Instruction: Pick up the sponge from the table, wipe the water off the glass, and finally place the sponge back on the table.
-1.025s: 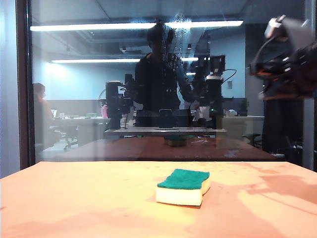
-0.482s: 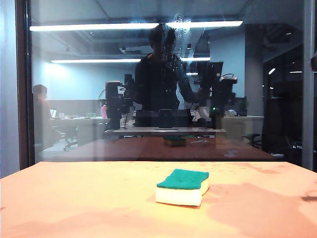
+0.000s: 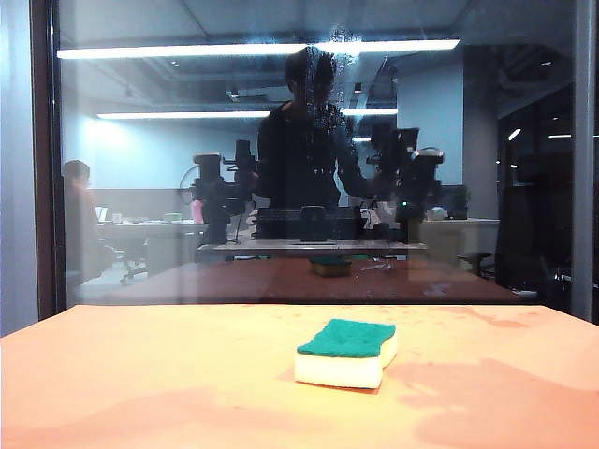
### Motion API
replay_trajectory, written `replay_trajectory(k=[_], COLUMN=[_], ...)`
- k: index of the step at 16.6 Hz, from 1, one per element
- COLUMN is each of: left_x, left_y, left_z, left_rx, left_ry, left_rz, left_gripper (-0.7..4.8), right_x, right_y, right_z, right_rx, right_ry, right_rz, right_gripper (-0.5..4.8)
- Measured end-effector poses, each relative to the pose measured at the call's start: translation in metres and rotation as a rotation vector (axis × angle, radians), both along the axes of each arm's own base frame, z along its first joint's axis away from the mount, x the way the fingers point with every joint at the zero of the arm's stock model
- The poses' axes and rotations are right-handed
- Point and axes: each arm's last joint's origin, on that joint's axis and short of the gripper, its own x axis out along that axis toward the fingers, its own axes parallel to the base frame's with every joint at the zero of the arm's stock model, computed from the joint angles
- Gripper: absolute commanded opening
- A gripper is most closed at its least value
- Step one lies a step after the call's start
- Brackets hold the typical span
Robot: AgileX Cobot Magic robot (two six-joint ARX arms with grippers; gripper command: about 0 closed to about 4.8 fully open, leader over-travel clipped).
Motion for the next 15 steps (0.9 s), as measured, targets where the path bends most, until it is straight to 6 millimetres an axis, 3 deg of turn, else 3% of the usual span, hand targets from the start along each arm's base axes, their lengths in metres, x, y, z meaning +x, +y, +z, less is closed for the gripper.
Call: replay_trajectory(k=[7, 15], left_x=[0.001, 0.001], left_y=[0.004, 0.004], left_z=[0.0, -0.001], left_rx=[-0.007, -0.007], left_ry=[0.0, 0.008], left_rz=[0.125, 0.125], left_gripper=[0.33, 0.24], right_x=[-0.024, -0.036], right_y=[-0.001, -0.001], right_z=[-0.024, -0.017], right_rx=[0.001, 0.003], right_ry=[-0.051, -0.123], right_rz=[-0.005, -0.007], right_gripper=[-0.07, -0.07])
